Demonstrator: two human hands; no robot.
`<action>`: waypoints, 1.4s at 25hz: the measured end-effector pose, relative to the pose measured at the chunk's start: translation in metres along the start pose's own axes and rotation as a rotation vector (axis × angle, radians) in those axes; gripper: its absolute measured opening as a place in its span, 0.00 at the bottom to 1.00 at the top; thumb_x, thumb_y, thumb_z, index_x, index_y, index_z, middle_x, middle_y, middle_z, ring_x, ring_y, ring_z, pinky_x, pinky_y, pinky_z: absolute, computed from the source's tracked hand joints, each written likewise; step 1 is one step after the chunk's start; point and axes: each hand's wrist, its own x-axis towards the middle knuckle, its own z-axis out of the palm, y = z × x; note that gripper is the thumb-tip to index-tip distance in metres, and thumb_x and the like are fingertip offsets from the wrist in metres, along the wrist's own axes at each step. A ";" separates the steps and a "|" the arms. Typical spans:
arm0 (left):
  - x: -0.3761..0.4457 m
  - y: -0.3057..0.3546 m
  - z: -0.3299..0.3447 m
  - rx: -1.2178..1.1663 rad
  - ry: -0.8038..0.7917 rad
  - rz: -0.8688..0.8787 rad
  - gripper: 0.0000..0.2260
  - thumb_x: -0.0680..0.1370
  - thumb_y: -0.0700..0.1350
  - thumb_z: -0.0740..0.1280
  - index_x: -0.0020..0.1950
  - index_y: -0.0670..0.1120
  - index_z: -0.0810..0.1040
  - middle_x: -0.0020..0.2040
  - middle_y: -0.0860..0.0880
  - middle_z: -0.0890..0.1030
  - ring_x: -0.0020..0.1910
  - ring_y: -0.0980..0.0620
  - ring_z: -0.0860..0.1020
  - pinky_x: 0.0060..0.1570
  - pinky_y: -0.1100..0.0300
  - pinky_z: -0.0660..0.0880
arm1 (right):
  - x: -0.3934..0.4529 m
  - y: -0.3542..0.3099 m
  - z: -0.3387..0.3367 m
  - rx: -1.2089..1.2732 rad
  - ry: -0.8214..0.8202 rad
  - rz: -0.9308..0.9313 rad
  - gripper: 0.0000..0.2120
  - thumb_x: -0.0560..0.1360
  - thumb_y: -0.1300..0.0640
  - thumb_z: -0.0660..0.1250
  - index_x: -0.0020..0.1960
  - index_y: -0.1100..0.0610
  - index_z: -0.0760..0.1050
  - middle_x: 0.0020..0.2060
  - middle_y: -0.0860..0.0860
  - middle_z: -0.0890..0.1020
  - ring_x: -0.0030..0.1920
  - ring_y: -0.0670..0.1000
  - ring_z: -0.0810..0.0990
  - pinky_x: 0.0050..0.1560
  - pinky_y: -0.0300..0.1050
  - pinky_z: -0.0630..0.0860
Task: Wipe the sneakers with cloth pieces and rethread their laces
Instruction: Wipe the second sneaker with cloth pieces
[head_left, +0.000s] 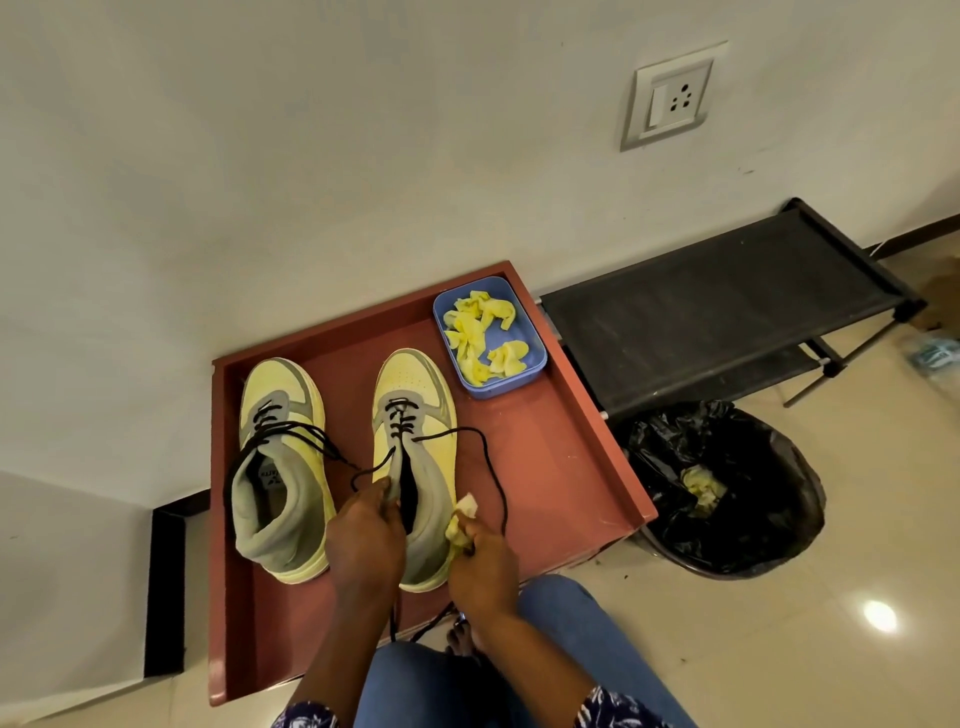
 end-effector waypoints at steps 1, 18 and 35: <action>0.000 0.000 0.000 0.002 -0.003 0.006 0.11 0.76 0.37 0.64 0.57 0.40 0.79 0.50 0.37 0.82 0.49 0.37 0.79 0.46 0.51 0.74 | -0.002 0.002 0.003 0.013 0.018 0.017 0.19 0.78 0.66 0.56 0.66 0.54 0.72 0.61 0.52 0.78 0.58 0.51 0.76 0.58 0.39 0.71; 0.005 -0.014 0.006 0.040 -0.016 0.121 0.11 0.76 0.38 0.65 0.56 0.41 0.80 0.49 0.40 0.82 0.47 0.40 0.80 0.43 0.54 0.73 | 0.081 -0.068 0.003 -0.102 -0.030 -0.271 0.19 0.75 0.68 0.55 0.64 0.62 0.72 0.61 0.59 0.77 0.61 0.59 0.74 0.57 0.44 0.70; 0.006 -0.015 0.006 0.023 -0.018 0.145 0.11 0.74 0.36 0.66 0.55 0.41 0.81 0.50 0.42 0.83 0.47 0.40 0.80 0.44 0.55 0.74 | 0.111 -0.052 -0.007 -0.457 -0.145 -0.554 0.23 0.75 0.70 0.55 0.70 0.63 0.64 0.72 0.58 0.65 0.73 0.55 0.62 0.71 0.39 0.56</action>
